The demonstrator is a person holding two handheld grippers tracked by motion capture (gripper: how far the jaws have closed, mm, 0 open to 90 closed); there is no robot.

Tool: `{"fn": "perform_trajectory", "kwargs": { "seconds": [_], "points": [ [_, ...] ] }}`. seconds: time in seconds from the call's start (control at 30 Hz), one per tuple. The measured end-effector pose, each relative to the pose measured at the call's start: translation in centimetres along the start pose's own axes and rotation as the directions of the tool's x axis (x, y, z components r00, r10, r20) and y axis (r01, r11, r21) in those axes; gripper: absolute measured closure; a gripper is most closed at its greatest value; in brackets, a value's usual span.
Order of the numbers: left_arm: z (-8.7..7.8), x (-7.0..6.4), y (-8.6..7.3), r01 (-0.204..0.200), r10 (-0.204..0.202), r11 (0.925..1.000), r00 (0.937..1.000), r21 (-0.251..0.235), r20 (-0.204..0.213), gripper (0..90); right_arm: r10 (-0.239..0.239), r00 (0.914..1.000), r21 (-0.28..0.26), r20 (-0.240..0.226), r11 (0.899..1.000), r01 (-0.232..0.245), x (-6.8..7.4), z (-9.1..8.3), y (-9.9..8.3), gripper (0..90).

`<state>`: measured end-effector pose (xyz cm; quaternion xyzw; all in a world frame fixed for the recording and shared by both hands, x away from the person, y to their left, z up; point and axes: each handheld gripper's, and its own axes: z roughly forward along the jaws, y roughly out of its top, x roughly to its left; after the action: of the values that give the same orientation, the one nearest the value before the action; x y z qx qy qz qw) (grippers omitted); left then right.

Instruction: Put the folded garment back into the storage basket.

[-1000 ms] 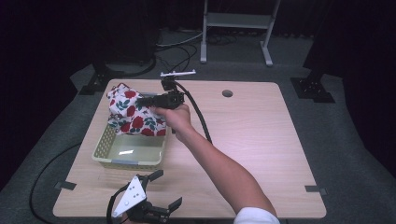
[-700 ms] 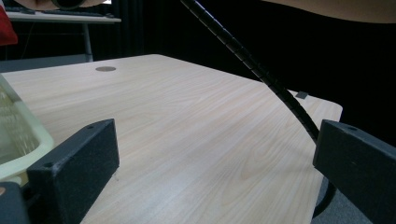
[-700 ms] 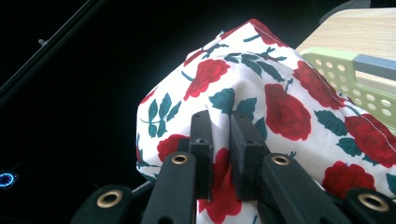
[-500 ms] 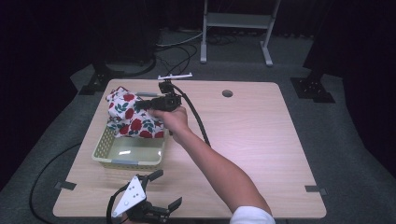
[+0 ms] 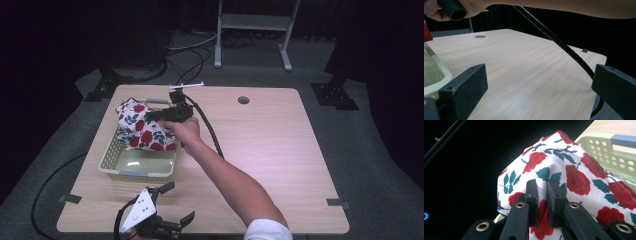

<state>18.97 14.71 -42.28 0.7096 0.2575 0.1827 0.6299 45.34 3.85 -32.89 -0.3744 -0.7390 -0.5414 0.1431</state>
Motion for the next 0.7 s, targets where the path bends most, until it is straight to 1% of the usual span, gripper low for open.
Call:
{"fn": "perform_trajectory", "kwargs": {
  "seconds": [0.17, 0.4, 0.57, 0.7],
  "points": [
    [-0.1, 0.0, 0.0, 0.005, -0.005, 1.0000, 1.0000, -0.005, -0.004, 0.0, 0.024, 0.9996, -0.010, -0.015, 1.000, -0.025, -0.3, 0.5, -0.3, 80.3],
    [-0.1, 0.1, 0.0, 0.006, -0.006, 1.0000, 1.0000, -0.003, -0.002, 0.0, 0.043, 0.9989, -0.009, -0.017, 0.999, -0.043, -0.6, 1.5, -0.7, 80.3],
    [-0.1, 0.0, 0.0, 0.006, -0.006, 1.0000, 1.0000, -0.005, -0.002, 0.0, 0.052, 0.9985, -0.005, -0.014, 0.999, -0.052, -0.7, 2.0, -0.8, 80.3],
    [-0.1, 0.0, 0.0, 0.006, -0.006, 1.0000, 1.0000, -0.006, -0.001, 0.0, 0.056, 0.9984, 0.004, -0.002, 0.998, -0.056, -0.8, 2.3, -0.9, 80.2]
  ]
}}
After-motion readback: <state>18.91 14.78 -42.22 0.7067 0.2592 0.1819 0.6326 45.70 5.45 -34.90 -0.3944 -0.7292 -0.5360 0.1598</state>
